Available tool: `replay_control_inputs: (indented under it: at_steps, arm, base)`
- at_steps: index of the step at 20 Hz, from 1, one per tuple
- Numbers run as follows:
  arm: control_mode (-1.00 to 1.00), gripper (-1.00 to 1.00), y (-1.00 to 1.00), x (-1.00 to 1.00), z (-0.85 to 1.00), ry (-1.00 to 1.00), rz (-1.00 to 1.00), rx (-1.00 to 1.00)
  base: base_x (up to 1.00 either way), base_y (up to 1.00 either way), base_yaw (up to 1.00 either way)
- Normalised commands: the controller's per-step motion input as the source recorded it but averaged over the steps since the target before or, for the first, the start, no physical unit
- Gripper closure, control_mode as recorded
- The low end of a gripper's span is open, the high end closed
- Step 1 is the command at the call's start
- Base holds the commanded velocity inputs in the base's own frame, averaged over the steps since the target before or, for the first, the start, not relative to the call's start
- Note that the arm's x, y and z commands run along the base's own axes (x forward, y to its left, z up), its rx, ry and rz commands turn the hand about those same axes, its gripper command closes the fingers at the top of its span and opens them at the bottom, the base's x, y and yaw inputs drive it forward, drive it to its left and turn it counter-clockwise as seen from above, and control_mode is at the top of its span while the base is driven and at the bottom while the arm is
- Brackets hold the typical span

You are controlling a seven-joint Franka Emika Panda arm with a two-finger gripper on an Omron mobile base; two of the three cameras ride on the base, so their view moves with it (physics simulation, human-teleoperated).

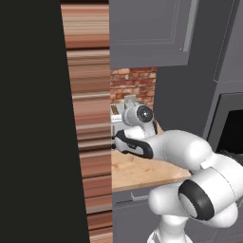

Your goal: Start the toaster. Once the lever pops up, take the bread to the plate on the dining counter.

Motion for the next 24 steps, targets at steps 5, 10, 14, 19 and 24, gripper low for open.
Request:
replay_control_inputs:
  at_steps: [5, 10, 14, 19, 24]
  arm:
    - [-1.00, -1.00, 0.05, 0.23, 0.00, 0.00, -0.02, 0.00]
    - [-1.00, -1.00, 0.07, 0.25, 0.00, 0.00, -0.04, 0.00]
    - [-1.00, -1.00, 0.08, 0.25, 0.00, 0.00, -0.03, 0.00]
    - [-1.00, -1.00, 0.12, 0.12, 0.00, 0.00, -0.01, 0.00]
    - [-1.00, -1.00, 0.03, 0.08, 0.00, 0.00, 0.00, 0.00]
  base:
    - [0.00, 0.00, 0.00]
    - [0.00, 0.00, 0.00]
    - [0.00, 0.00, 0.00]
    - [0.00, 0.00, 0.00]
    - [0.00, 0.00, 0.00]
